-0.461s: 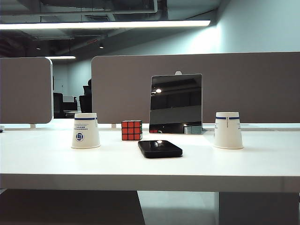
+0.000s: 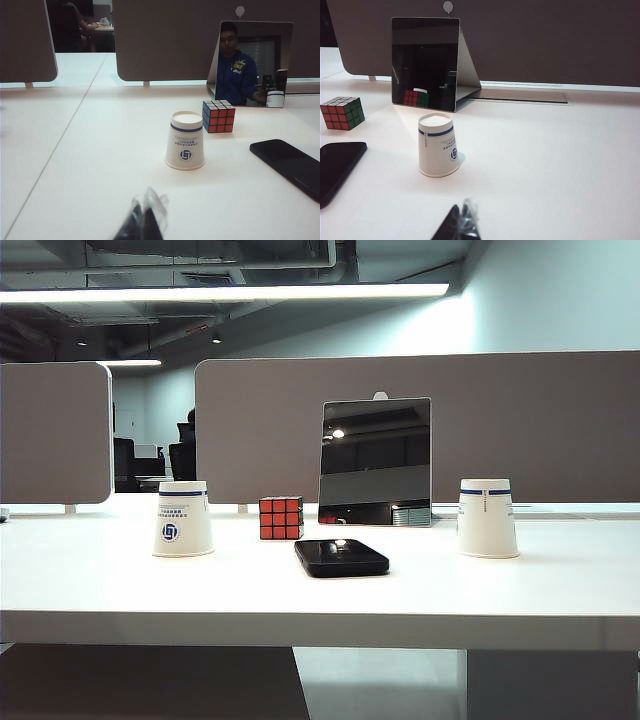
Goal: Carefully pick up the cup on the right and stack it on top of the cup on the left.
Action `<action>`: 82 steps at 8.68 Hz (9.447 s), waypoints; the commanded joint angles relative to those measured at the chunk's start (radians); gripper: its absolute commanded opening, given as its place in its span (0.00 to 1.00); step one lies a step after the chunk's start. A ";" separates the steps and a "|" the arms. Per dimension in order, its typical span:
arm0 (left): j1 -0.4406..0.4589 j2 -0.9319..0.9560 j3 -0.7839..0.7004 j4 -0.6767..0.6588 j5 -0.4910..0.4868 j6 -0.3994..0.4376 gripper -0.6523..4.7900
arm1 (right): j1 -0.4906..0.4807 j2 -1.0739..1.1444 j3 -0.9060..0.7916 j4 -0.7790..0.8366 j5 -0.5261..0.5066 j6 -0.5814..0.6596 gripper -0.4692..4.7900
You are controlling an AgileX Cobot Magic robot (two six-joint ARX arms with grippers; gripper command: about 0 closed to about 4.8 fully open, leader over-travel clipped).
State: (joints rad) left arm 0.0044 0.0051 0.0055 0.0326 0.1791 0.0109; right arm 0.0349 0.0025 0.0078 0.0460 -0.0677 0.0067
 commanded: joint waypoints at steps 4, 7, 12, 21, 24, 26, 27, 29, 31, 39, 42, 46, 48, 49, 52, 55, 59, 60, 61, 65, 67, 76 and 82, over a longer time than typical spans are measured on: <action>0.000 0.000 0.002 0.009 0.000 0.008 0.11 | 0.000 -0.002 0.002 0.018 0.002 0.001 0.09; 0.000 0.000 0.002 0.022 0.049 -0.072 0.11 | 0.000 -0.002 0.002 0.034 0.000 0.001 0.09; 0.000 0.000 0.002 0.220 0.300 -0.124 0.11 | 0.000 -0.002 0.019 0.220 -0.006 0.002 0.09; -0.001 0.000 0.002 0.229 0.480 -0.143 0.23 | 0.003 0.698 0.751 -0.217 -0.257 -0.037 0.43; -0.001 0.000 0.002 0.224 0.480 -0.143 0.23 | 0.034 0.997 0.859 -0.186 -0.272 -0.037 0.64; -0.001 0.000 0.002 0.224 0.480 -0.143 0.23 | 0.035 1.163 0.858 -0.122 -0.272 -0.037 0.77; -0.001 0.000 0.002 0.224 0.479 -0.146 0.23 | 0.040 1.287 0.858 -0.010 -0.276 -0.050 1.00; -0.001 0.000 0.002 0.224 0.476 -0.147 0.23 | 0.040 1.331 0.856 0.029 -0.276 -0.097 1.00; -0.001 0.000 0.002 0.224 0.472 -0.147 0.23 | 0.044 1.409 0.829 0.162 -0.277 -0.112 1.00; -0.001 0.000 0.002 0.232 0.468 -0.146 0.23 | 0.064 1.695 0.797 0.571 -0.294 -0.112 1.00; -0.001 0.000 0.002 0.232 0.468 -0.146 0.23 | 0.064 1.782 0.798 0.702 -0.294 -0.111 1.00; -0.001 0.000 0.002 0.232 0.468 -0.146 0.23 | 0.064 1.842 0.843 0.728 -0.293 -0.085 1.00; 0.000 0.000 0.002 0.232 0.468 -0.146 0.23 | 0.064 1.899 0.859 0.737 -0.293 -0.085 1.00; -0.001 0.000 0.002 0.232 0.468 -0.146 0.23 | 0.064 1.899 0.859 0.752 -0.294 -0.085 1.00; -0.001 0.000 0.002 0.232 0.468 -0.146 0.23 | 0.064 1.899 0.859 0.796 -0.293 -0.084 0.90; -0.001 0.000 0.002 0.232 0.468 -0.146 0.23 | 0.064 1.899 0.859 0.796 -0.293 -0.084 0.72; -0.001 0.000 0.002 0.232 0.469 -0.146 0.23 | 0.064 1.899 0.859 0.789 -0.290 -0.084 0.70; -0.001 0.000 0.002 0.232 0.468 -0.146 0.23 | 0.064 1.899 0.859 0.788 -0.290 -0.084 0.66; -0.001 0.000 0.002 0.232 0.468 -0.146 0.23 | 0.064 1.899 0.859 0.788 -0.290 -0.084 0.66; -0.001 0.000 0.002 0.232 0.469 -0.146 0.23 | 0.064 1.899 0.859 0.788 -0.290 -0.084 0.66; -0.001 0.000 0.002 0.232 0.469 -0.146 0.23 | 0.064 1.899 0.859 0.788 -0.290 -0.084 0.64; 0.000 0.000 0.002 0.238 0.468 -0.146 0.23 | 0.450 2.018 1.389 0.759 -0.401 0.015 0.64; -0.001 0.000 0.002 0.230 0.397 -0.151 0.23 | 0.607 2.255 1.687 0.578 -0.357 -0.016 0.64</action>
State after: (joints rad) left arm 0.0040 0.0051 0.0055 0.2504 0.5755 -0.1333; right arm 0.6365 2.2646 1.6905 0.6266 -0.4229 -0.0017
